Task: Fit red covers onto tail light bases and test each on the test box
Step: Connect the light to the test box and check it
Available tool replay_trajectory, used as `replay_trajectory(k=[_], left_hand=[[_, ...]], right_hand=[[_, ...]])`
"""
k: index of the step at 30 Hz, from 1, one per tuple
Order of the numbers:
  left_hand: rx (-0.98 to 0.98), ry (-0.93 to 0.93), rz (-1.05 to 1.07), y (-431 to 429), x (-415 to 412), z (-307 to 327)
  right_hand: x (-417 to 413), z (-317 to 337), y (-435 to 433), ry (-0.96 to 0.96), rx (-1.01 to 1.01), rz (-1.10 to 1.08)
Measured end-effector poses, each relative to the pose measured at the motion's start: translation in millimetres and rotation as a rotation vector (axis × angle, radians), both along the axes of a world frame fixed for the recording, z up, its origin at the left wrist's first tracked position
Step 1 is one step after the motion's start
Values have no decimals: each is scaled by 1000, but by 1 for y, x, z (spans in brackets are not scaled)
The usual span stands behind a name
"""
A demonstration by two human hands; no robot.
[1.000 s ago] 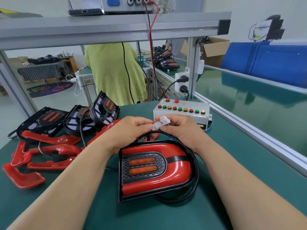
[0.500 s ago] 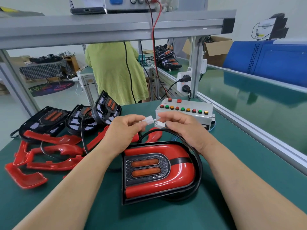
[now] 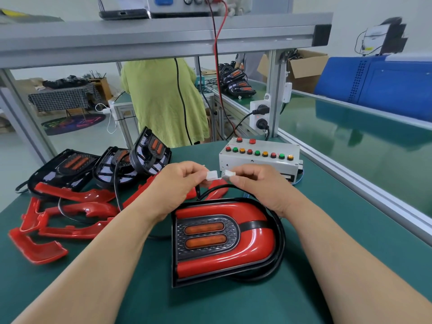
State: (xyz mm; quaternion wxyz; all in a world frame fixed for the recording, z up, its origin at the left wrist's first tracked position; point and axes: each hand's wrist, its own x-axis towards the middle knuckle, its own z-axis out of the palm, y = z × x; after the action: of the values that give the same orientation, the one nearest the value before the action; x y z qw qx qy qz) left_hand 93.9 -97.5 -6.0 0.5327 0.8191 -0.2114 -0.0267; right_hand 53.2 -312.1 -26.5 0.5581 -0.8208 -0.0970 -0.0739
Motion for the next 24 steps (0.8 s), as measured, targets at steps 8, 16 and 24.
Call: replay_trajectory(k=[8, 16, 24], left_hand=[[31, -119, 51, -5, -6, 1], [38, -83, -5, -2, -6, 3], [184, -103, -69, -1, -5, 1]], right_hand=[[1, -1, -1, -89, 56, -59], [1, 0, 3, -159, 29, -128], [-2, 2, 8, -200, -71, -182]])
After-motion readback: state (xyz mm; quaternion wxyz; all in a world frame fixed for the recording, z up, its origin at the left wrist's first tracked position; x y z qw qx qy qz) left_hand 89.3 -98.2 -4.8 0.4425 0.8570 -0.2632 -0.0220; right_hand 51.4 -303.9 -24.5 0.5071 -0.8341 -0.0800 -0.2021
